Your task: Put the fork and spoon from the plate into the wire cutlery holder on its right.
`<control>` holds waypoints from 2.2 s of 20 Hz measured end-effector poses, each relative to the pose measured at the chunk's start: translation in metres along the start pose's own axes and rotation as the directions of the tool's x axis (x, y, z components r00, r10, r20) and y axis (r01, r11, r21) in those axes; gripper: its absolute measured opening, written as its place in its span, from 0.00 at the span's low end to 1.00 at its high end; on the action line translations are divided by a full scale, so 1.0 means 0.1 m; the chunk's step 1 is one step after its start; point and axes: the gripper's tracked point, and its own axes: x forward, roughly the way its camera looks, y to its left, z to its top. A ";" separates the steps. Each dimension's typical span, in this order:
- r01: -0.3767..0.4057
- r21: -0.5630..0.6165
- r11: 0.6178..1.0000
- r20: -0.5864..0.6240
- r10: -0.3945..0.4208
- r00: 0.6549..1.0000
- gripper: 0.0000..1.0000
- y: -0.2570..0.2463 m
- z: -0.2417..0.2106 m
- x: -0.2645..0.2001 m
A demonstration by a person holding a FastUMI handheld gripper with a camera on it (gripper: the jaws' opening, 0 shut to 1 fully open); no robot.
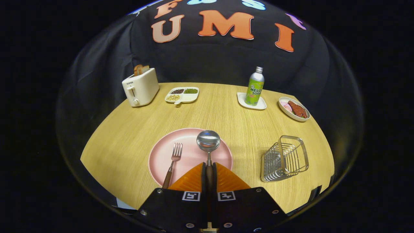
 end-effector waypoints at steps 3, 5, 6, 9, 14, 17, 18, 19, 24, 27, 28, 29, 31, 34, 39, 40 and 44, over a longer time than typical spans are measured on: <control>-0.008 0.009 1.000 -0.050 0.009 0.999 0.05 -0.17 0.06 -0.17; -0.010 0.034 0.999 -0.080 0.013 0.997 0.05 -0.30 0.10 -0.26; -0.008 0.045 0.999 -0.090 0.012 0.996 0.05 -0.37 0.10 -0.30; 0.014 0.049 0.999 -0.110 -0.008 0.994 0.05 -0.66 0.16 -0.45; 0.058 0.038 0.998 -0.146 -0.052 0.988 0.05 -1.09 0.17 -0.65; 0.084 0.027 0.996 -0.196 -0.077 0.977 0.05 -1.32 0.09 -0.69; 0.089 0.026 0.996 -0.218 -0.081 0.973 0.05 -1.38 0.05 -0.69; 0.092 0.013 0.996 -0.243 -0.086 0.966 0.05 -1.45 0.00 -0.68; 0.092 -0.044 0.995 -0.339 -0.101 0.935 0.05 -1.59 -0.12 -0.55; 0.077 -0.083 0.994 -0.383 -0.103 0.918 0.05 -1.63 -0.09 -0.41; 0.072 -0.086 0.994 -0.399 -0.101 0.911 0.05 -1.64 -0.11 -0.37; 0.065 -0.086 0.994 -0.416 -0.095 0.904 0.05 -1.63 -0.11 -0.32; 0.052 -0.092 0.994 -0.447 -0.088 0.890 0.05 -1.65 -0.13 -0.25; 0.048 -0.098 0.994 -0.478 -0.090 0.874 0.05 -1.68 -0.16 -0.13; 0.041 -0.095 0.995 -0.507 -0.084 0.858 0.05 -1.70 -0.22 -0.03; 0.044 -0.090 0.995 -0.503 -0.083 0.860 0.05 -1.71 -0.21 -0.01; 0.052 -0.061 0.997 -0.467 -0.074 0.881 0.10 -1.72 -0.14 -0.05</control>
